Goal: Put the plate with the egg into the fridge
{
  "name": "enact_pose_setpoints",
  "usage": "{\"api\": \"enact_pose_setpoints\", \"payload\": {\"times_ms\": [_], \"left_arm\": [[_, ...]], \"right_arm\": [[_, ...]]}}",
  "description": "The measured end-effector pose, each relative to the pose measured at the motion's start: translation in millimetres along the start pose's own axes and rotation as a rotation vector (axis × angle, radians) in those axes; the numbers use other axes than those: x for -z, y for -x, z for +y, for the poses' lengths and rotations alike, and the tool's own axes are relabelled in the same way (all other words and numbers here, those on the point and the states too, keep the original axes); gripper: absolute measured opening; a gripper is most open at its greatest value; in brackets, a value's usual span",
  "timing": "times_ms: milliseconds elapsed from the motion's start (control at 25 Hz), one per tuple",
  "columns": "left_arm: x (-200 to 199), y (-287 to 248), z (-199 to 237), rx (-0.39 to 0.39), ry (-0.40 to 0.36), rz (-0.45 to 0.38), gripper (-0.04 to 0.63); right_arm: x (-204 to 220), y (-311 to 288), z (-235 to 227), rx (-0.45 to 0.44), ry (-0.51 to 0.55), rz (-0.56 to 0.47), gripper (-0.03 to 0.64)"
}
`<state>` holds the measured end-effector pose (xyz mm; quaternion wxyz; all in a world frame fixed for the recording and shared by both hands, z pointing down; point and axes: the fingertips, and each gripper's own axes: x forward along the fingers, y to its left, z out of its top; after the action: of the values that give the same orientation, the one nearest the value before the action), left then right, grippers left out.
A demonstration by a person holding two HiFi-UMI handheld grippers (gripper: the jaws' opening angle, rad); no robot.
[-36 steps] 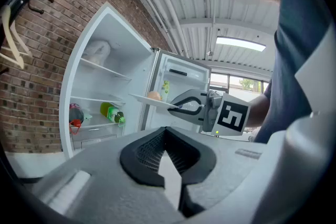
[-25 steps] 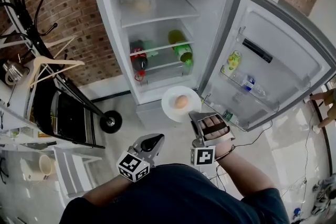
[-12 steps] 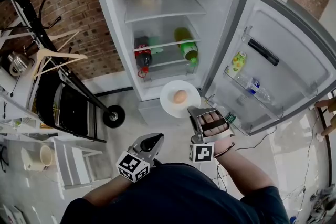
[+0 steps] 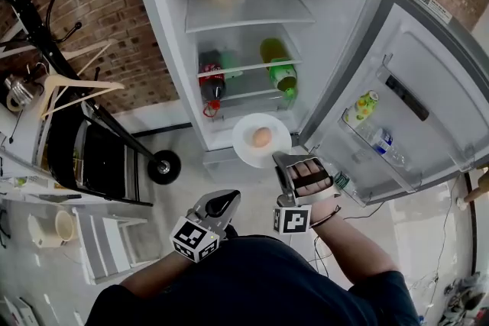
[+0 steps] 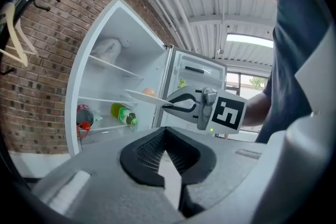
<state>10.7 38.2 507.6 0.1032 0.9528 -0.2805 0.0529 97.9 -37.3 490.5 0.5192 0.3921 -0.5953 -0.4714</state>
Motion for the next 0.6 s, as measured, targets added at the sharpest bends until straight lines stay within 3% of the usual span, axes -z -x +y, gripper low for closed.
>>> {"api": "enact_pose_setpoints", "payload": {"times_ms": [240,600], "left_arm": [[-21.8,-19.6,52.6,0.028,-0.02,-0.014,0.005],[-47.1,-42.9,116.0,0.11,-0.039,-0.029,0.005]], "right_arm": [[-5.6,-49.1,-16.2,-0.036,-0.01,0.014,0.023],[1.7,-124.6,-27.6,-0.047,0.009,0.114,0.023]]}}
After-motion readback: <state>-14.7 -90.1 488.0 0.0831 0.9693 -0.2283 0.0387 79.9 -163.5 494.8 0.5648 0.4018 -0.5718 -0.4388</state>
